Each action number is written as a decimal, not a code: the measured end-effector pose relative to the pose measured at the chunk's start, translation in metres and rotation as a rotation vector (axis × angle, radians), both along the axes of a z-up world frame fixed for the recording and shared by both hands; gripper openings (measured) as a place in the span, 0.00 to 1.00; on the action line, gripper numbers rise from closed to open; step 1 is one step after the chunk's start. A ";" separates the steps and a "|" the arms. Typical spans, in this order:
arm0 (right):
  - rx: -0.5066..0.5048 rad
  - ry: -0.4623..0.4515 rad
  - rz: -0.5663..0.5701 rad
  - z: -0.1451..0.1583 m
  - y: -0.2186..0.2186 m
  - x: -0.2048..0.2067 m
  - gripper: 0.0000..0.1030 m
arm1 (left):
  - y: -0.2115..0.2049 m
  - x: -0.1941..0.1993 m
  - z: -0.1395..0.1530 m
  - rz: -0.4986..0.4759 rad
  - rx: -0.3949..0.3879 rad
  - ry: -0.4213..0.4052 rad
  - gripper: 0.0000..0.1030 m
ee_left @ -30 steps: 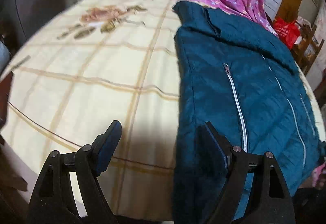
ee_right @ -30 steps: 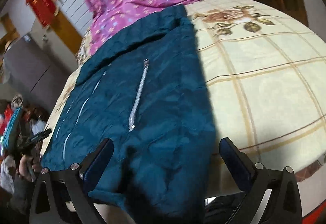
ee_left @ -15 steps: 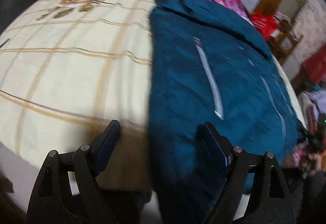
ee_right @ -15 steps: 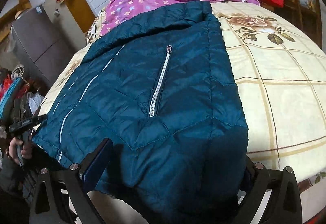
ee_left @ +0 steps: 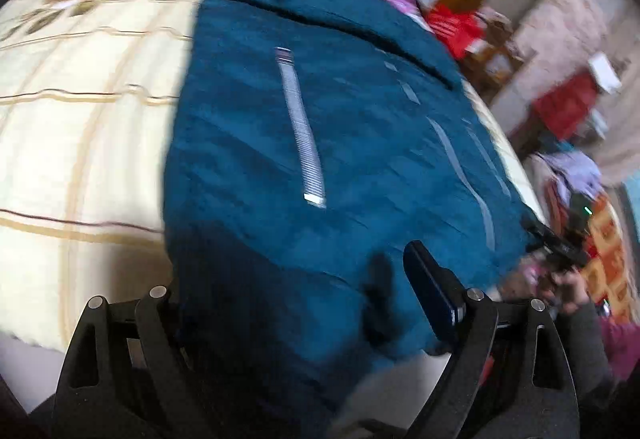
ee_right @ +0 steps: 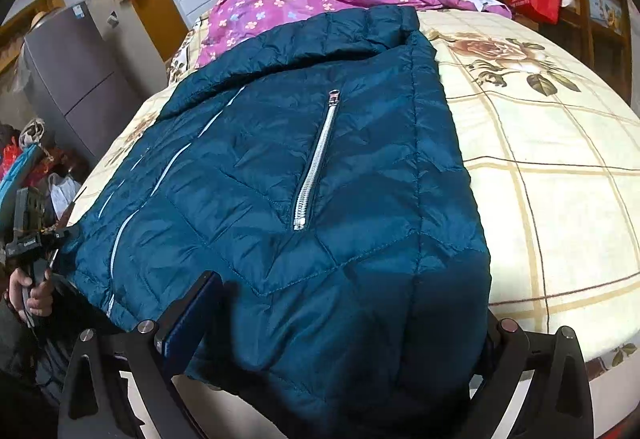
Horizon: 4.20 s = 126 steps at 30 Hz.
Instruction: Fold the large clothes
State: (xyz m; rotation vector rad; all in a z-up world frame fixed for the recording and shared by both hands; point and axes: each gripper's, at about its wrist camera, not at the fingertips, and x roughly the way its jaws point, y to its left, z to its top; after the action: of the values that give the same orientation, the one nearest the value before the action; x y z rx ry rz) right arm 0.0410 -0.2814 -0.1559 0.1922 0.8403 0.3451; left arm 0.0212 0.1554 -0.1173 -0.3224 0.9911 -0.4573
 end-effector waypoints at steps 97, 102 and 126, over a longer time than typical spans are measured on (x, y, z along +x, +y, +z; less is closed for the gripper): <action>-0.036 -0.465 -0.254 0.140 0.014 -0.096 0.10 | 0.045 -0.065 0.132 0.490 0.055 -0.388 0.09; -0.068 -0.464 -0.288 0.140 0.019 -0.046 0.10 | 0.039 -0.016 0.122 0.505 0.105 -0.367 0.09; 0.005 -0.448 -0.445 0.143 0.002 0.192 0.10 | 0.015 0.232 0.109 0.636 0.169 -0.344 0.09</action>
State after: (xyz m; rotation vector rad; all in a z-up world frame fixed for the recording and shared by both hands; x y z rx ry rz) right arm 0.2328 -0.2794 -0.0130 0.2870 0.3377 -0.0326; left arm 0.2532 0.1699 -0.0085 -0.3710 0.5422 0.1487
